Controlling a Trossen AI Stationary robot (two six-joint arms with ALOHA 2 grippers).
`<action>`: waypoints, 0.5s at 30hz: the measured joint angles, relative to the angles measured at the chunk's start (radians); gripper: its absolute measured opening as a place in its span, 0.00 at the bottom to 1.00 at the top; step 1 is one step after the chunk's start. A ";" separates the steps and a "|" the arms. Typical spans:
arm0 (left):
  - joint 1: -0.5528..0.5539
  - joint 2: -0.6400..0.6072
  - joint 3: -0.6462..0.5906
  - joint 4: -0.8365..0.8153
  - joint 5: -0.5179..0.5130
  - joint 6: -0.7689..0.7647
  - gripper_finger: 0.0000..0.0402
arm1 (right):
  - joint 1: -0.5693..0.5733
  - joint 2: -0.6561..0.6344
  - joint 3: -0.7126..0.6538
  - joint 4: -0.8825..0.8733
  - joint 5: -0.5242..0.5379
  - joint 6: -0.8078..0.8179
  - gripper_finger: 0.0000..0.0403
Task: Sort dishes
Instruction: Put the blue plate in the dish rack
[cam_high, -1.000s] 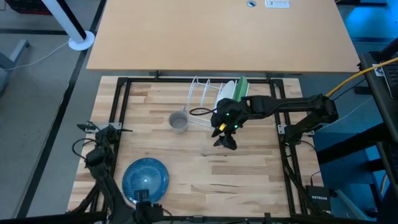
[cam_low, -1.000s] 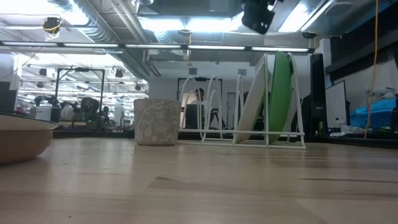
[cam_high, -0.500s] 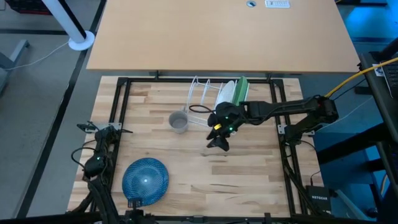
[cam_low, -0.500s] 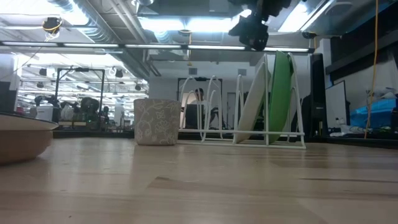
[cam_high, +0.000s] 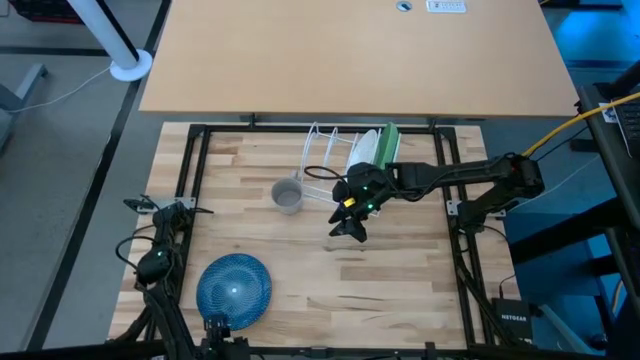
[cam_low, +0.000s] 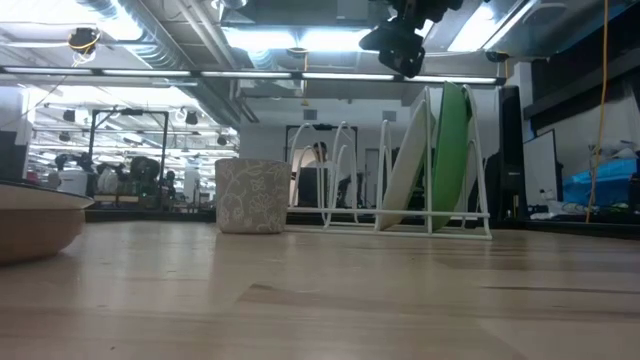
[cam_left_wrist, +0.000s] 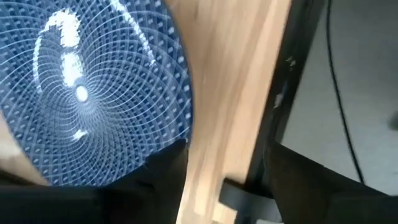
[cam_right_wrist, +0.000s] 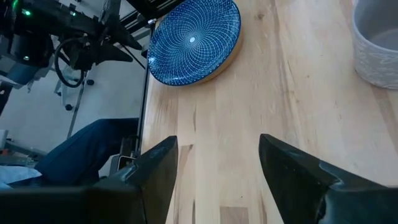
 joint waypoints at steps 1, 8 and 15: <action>0.000 0.000 -0.002 -0.001 0.000 -0.001 0.51 | 0.000 0.000 0.000 0.001 0.000 0.000 0.56; 0.002 -0.002 -0.088 0.010 0.000 -0.028 0.52 | 0.000 0.000 0.000 0.011 0.001 -0.005 0.56; 0.019 -0.002 -0.183 0.011 -0.004 -0.039 0.52 | 0.000 0.000 0.000 0.011 0.028 -0.008 0.56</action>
